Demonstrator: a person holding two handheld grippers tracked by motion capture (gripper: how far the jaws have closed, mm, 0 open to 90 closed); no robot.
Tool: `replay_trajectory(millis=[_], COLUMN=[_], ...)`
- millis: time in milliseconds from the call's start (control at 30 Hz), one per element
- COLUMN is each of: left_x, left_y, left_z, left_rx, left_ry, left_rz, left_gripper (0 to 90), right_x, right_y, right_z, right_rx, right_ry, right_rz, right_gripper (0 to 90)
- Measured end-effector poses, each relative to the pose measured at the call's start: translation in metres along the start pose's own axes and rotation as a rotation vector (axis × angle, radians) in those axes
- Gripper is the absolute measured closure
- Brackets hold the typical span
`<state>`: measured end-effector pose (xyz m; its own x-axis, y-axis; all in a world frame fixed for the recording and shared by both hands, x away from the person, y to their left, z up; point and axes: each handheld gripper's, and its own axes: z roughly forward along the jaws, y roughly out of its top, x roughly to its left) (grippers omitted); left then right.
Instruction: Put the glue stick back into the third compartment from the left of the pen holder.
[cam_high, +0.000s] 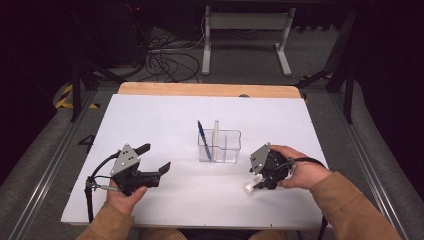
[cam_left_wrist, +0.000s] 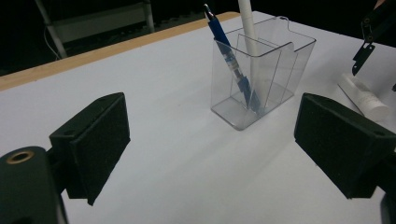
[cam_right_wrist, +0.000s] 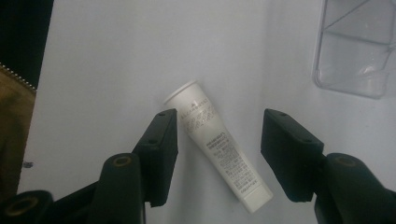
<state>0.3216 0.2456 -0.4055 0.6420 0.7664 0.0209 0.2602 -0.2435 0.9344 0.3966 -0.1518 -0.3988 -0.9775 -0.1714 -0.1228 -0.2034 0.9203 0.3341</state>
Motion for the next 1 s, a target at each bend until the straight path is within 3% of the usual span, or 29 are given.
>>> replay_trajectory(millis=[400, 467, 600, 1000], left_x=[0.000, 0.000, 0.001, 0.001], left_y=[0.000, -0.001, -0.001, -0.001], left_z=[-0.001, -0.001, -0.002, -0.002], left_rx=[0.000, 0.000, 0.000, -0.001], left_ry=[0.003, 0.004, 0.007, 0.007], left_rz=[0.004, 0.001, -0.002, -0.003], left_gripper=[11.3, 11.3, 11.3, 11.3], right_x=[0.001, 0.002, 0.001, 0.002], right_y=[0.002, 0.002, 0.003, 0.004], right_z=[0.012, 0.013, 0.017, 0.025], right_rx=[0.019, 0.036, 0.030, 0.051], right_ry=[0.039, 0.045, 0.045, 0.070], right_rz=[-0.019, -0.003, -0.044, -0.064], right_gripper=[51.4, 51.7, 52.4, 52.5])
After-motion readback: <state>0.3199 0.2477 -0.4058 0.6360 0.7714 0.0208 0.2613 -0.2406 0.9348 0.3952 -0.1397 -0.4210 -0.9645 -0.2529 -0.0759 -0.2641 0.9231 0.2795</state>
